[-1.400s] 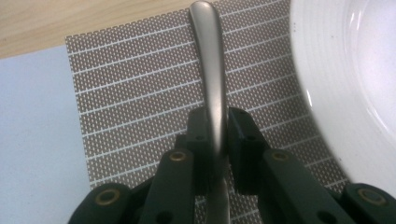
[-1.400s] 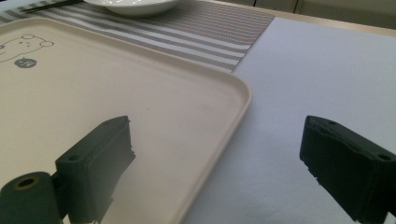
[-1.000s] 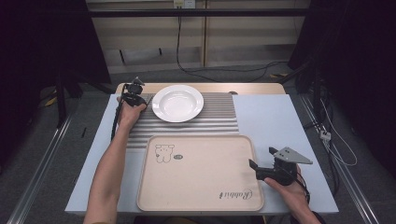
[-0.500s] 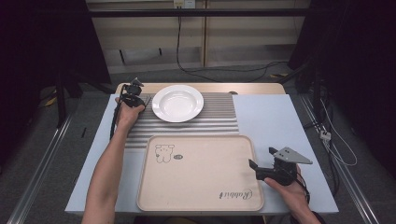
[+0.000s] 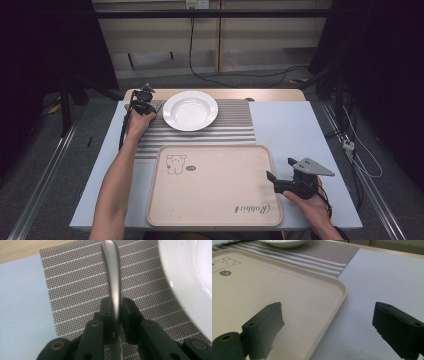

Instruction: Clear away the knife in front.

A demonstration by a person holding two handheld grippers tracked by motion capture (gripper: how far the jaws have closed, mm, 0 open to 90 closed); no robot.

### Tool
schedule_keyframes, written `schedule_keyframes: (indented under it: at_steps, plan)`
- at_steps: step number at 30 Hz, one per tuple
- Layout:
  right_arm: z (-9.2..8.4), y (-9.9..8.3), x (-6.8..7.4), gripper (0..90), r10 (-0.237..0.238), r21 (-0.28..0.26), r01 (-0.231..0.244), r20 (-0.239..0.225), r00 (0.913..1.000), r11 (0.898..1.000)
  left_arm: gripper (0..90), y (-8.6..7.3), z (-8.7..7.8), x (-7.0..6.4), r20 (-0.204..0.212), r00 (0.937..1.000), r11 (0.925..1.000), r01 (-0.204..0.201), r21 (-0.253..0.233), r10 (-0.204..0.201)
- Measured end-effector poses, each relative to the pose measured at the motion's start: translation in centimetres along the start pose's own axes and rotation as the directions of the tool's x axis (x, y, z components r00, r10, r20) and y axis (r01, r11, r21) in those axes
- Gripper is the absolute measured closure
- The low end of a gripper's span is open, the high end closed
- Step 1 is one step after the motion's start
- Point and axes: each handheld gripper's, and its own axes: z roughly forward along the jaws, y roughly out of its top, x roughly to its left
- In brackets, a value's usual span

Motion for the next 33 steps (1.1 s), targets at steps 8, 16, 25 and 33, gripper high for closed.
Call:
schedule_keyframes:
  at_steps: [8, 16, 25, 33]
  plan:
    - [0.1, 0.0, 0.0, 9.3, -0.001, 0.001, 0.001, 0.001, 1.0, 1.0, 80.0, -0.4, -0.9, 0.5, 0.024, 0.9997, 1.0, 0.001, -0.008, -0.001]
    - [0.1, 0.0, 0.1, 9.1, -0.002, 0.003, 0.002, -0.003, 1.0, 1.0, 80.0, -0.9, -2.6, 0.3, 0.031, 0.9994, 0.9996, -0.013, -0.026, 0.014]
    - [0.1, 0.0, 0.1, 9.0, -0.005, 0.002, 0.005, -0.005, 1.0, 1.0, 79.9, -1.9, -4.3, -0.1, 0.048, 0.9983, 0.9984, -0.031, -0.048, 0.033]
    - [0.0, 0.0, 0.2, 8.5, -0.009, 0.004, 0.009, -0.005, 0.9999, 1.0, 79.9, -2.9, -6.0, -0.7, 0.054, 0.9955, 0.9936, -0.073, -0.086, 0.077]
